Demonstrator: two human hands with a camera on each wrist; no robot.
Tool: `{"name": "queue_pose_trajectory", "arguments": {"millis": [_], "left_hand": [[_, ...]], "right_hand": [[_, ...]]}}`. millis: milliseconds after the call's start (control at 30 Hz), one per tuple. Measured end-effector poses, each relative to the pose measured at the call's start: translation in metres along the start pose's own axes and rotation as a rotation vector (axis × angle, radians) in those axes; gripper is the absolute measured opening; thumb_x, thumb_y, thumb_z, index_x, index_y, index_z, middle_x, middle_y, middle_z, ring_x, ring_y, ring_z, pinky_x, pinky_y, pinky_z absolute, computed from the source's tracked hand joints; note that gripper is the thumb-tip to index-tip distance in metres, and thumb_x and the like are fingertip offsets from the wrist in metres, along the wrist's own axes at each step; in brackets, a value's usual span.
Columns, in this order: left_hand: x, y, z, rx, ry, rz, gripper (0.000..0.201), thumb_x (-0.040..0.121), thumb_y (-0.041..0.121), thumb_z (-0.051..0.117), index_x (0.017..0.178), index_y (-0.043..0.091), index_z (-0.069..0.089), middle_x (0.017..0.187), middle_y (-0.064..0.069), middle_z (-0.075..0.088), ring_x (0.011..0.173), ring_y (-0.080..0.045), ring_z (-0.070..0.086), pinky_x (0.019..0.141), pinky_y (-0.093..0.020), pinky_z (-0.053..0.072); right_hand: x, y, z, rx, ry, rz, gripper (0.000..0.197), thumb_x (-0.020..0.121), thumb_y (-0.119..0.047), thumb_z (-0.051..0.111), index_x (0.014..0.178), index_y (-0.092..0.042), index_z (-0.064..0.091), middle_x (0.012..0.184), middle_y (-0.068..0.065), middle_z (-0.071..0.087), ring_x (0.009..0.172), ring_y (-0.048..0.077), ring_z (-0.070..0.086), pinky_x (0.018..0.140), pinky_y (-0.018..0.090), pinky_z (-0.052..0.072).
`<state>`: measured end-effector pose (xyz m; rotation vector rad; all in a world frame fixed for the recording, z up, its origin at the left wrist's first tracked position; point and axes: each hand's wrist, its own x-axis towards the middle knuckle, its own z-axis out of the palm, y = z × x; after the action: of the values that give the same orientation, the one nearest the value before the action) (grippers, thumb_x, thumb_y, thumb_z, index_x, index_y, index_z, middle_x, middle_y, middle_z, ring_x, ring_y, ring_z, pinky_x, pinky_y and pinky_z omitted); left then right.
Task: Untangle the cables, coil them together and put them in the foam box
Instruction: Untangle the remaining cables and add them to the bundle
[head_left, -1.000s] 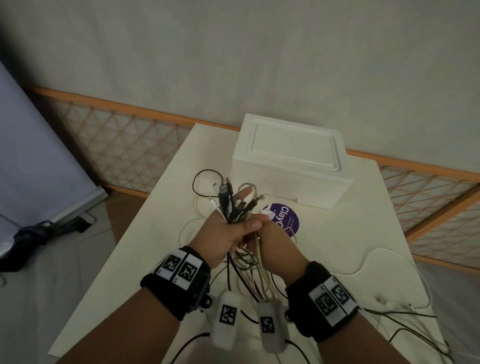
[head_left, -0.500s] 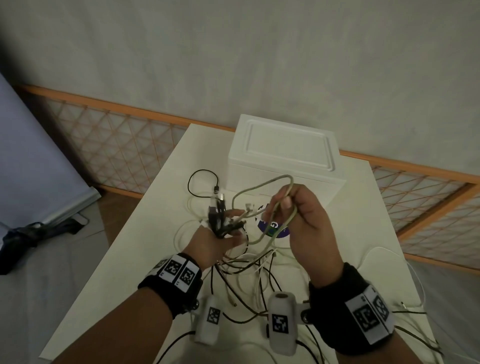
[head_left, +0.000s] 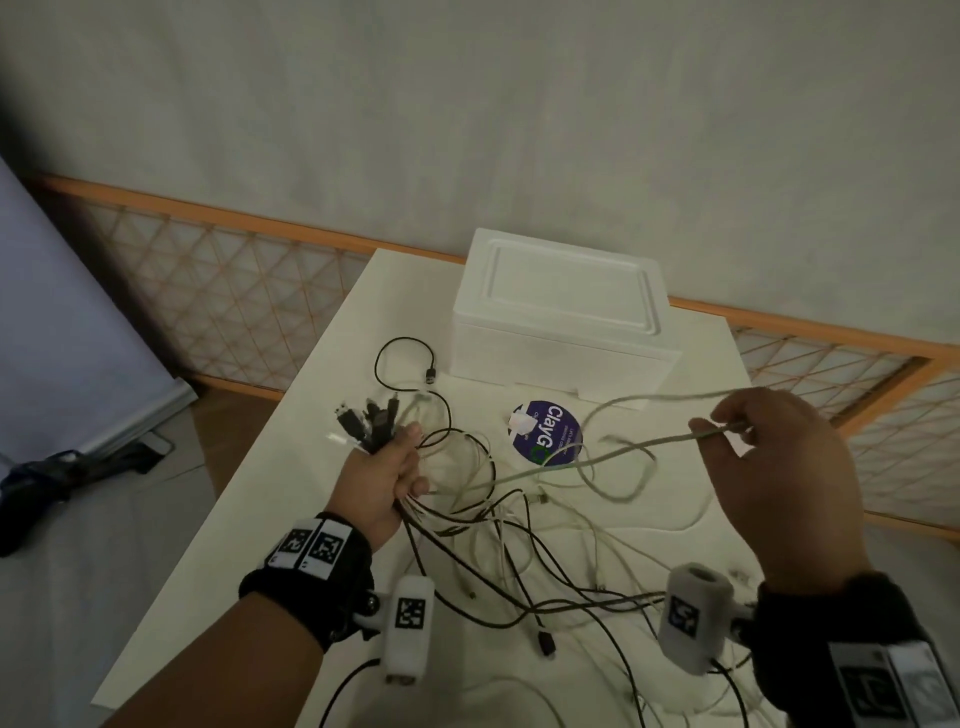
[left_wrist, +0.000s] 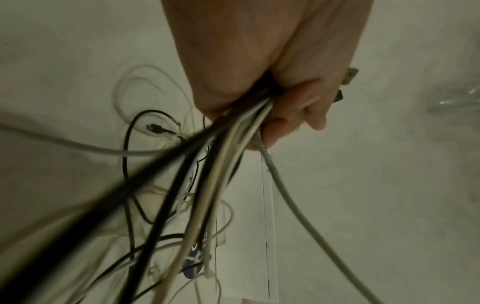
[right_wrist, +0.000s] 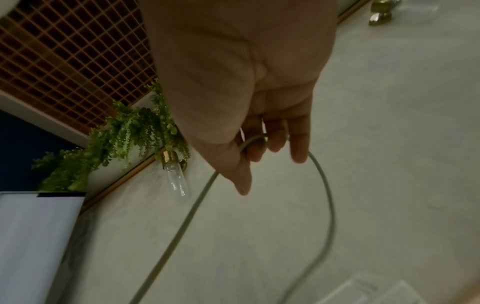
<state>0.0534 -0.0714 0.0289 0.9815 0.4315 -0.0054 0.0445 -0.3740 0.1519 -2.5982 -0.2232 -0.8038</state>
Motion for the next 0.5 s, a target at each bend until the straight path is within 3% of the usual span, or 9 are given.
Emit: {"name": "queue_pose_trajectory", "arguments": {"millis": [67,167,200,267,333,400,500], "left_hand": [[0.001,0.003,-0.007,-0.056,0.086,-0.042,0.039,0.091,0.016,0.063,0.055,0.02,0.046,0.044,0.005,0.026,0.036,-0.008,0.022,0.04,-0.021,0.032],[0.0,0.007,-0.023,-0.137,0.171,-0.101,0.038,0.094,0.02,0.059,0.06,0.019,0.04,0.045,0.005,0.024,0.034,-0.009,0.02,0.037,-0.02,0.03],[-0.002,0.007,-0.027,-0.159,0.18,-0.113,0.038,0.095,0.022,0.057,0.061,0.019,0.039,0.045,0.005,0.024,0.034,-0.008,0.02,0.037,-0.019,0.031],[-0.008,0.006,-0.028,-0.177,0.181,-0.123,0.039,0.096,0.027,0.056,0.062,0.018,0.039,0.047,0.004,0.027,0.035,-0.009,0.023,0.038,-0.019,0.033],[-0.016,0.003,-0.023,-0.159,0.17,-0.101,0.037,0.097,0.029,0.054,0.064,0.016,0.041,0.048,0.003,0.033,0.036,-0.01,0.028,0.041,-0.022,0.037],[-0.026,0.004,-0.013,-0.149,0.14,-0.066,0.033,0.096,0.029,0.054,0.069,0.014,0.046,0.049,0.001,0.036,0.037,-0.011,0.033,0.043,-0.024,0.04],[-0.048,0.008,0.006,-0.128,0.013,-0.015,0.028,0.09,0.033,0.057,0.072,0.012,0.05,0.049,0.0,0.04,0.039,-0.013,0.038,0.048,-0.026,0.042]], "right_hand": [[-0.007,0.007,-0.005,-0.088,0.0,0.038,0.015,0.078,-0.015,0.073,0.074,-0.011,0.059,0.072,0.003,0.057,0.067,0.026,0.051,0.057,0.033,0.041],[-0.016,0.016,-0.013,-0.141,0.02,0.143,0.015,0.08,-0.017,0.07,0.073,-0.011,0.058,0.07,0.004,0.055,0.064,0.025,0.048,0.053,0.029,0.035],[-0.017,0.018,-0.014,-0.167,-0.034,0.192,0.014,0.081,-0.02,0.069,0.075,-0.013,0.058,0.073,0.004,0.057,0.064,0.024,0.047,0.052,0.027,0.033],[-0.018,0.024,-0.012,-0.258,-0.37,0.317,0.016,0.08,-0.029,0.07,0.084,-0.019,0.058,0.088,0.004,0.064,0.069,0.02,0.05,0.056,0.028,0.036],[-0.021,0.018,-0.006,-0.384,-0.83,0.393,0.037,0.074,-0.044,0.073,0.098,-0.022,0.056,0.103,0.0,0.064,0.081,0.016,0.056,0.069,0.03,0.045],[-0.027,0.001,0.002,-0.473,-1.069,0.322,0.063,0.064,-0.061,0.072,0.112,-0.024,0.053,0.111,-0.003,0.06,0.098,0.016,0.056,0.083,0.033,0.047],[-0.037,-0.045,0.019,-0.481,-0.983,-0.008,0.093,0.057,-0.082,0.059,0.129,-0.025,0.041,0.125,-0.001,0.05,0.115,0.021,0.047,0.094,0.038,0.04]]}}
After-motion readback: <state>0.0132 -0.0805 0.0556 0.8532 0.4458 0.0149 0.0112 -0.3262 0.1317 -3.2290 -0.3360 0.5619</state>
